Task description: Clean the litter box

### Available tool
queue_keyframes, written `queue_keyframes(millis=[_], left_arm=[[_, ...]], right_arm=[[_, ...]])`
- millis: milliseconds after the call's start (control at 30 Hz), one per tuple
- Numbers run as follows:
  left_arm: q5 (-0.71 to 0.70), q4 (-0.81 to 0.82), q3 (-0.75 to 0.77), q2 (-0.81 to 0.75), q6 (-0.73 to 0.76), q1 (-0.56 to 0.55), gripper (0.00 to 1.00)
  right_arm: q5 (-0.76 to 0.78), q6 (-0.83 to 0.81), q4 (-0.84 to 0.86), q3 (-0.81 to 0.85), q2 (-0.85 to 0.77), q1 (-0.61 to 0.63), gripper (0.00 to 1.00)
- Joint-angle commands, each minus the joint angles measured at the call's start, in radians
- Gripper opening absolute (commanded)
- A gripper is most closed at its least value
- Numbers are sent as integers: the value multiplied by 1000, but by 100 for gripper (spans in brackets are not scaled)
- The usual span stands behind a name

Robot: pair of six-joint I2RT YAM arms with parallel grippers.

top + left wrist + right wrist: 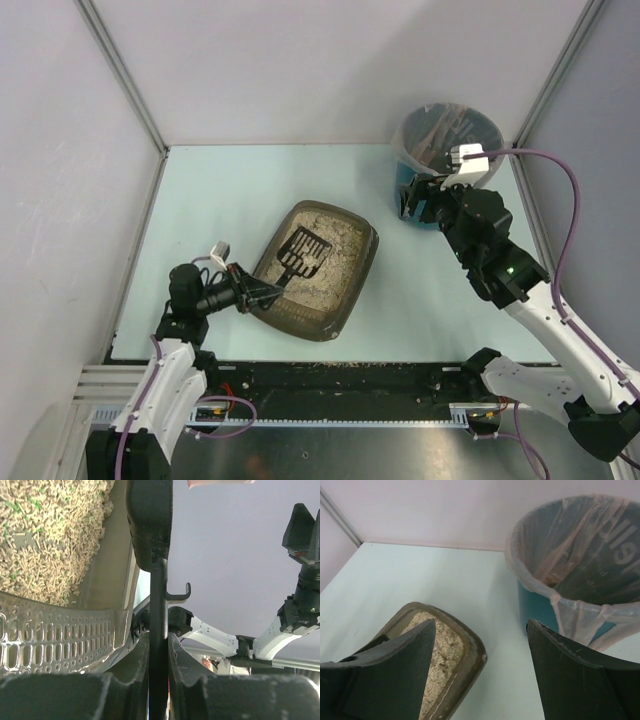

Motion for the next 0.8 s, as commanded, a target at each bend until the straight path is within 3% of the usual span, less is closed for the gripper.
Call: queue_keyframes(millis=[0,100,200,300,467,667,767], left_arm=[[-7,78,32,-18,-30,9,0],[38,-49,101,41,115,-36,0],[-12,41,72,14,16,-5,0],[-1,-61,124,55,124,-66,0],[-6,-75,136,46,111,-25,0],[2,34,89,38,14,-14,0],[37,-35,116,64,94,-40,0]], right_arm=[[35,-65,5,76,-16,-44,78],[14,-93,6,82,-16,-83,78],[-61,-116,0,99,-7,-130,78],[-213,-125,-26,137,25,-213,76],[-454,-164,-145,255,119,-316,78],[-584,-205,-262,344,243,-348,75],[-615,-230,-291,382,299,-359,74]])
